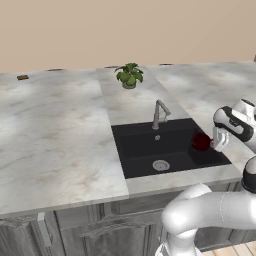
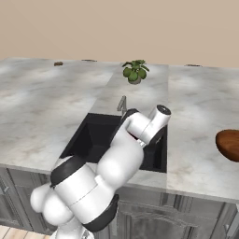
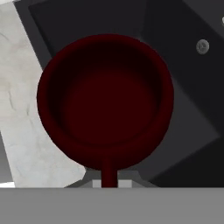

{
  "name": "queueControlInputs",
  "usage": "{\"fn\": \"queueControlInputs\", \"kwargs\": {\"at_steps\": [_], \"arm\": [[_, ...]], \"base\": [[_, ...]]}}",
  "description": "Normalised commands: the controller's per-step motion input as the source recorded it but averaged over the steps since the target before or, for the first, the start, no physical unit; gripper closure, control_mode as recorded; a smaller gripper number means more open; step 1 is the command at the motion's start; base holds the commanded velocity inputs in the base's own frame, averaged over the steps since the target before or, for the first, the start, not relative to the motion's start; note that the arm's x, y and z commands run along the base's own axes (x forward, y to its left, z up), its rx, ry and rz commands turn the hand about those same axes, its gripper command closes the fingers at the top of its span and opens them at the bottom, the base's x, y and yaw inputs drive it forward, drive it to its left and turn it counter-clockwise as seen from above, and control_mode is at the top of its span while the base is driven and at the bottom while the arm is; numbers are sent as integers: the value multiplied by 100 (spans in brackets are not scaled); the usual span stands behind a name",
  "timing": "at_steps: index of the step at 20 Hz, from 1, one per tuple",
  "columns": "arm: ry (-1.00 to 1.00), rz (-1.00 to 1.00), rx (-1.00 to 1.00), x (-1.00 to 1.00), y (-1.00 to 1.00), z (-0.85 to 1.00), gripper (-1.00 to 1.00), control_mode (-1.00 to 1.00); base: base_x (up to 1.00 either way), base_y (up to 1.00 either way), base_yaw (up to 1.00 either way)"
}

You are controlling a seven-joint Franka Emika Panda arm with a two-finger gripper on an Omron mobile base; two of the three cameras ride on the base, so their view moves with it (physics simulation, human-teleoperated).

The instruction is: Pick the mug and place it in the sink. Pick the bowl and place it in the open cabinet and then close the cabinet.

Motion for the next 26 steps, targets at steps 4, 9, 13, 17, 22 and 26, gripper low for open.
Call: {"fn": "queueControlInputs", "kwargs": {"at_steps": [4, 9, 13, 17, 22, 26], "arm": [[0, 0, 4, 9, 30, 0, 100, -100], [0, 0, 12, 7, 17, -2, 100, -100], [0, 0, 9, 9, 6, -6, 100, -100], [0, 0, 0, 17, 13, -6, 100, -100], [0, 0, -3, 20, 29, -5, 100, -100], [0, 0, -5, 4, 31, -14, 100, -100]], "base": [[0, 0, 0], [0, 0, 0], [0, 0, 0], [0, 0, 0], [0, 0, 0], [0, 0, 0]]}}
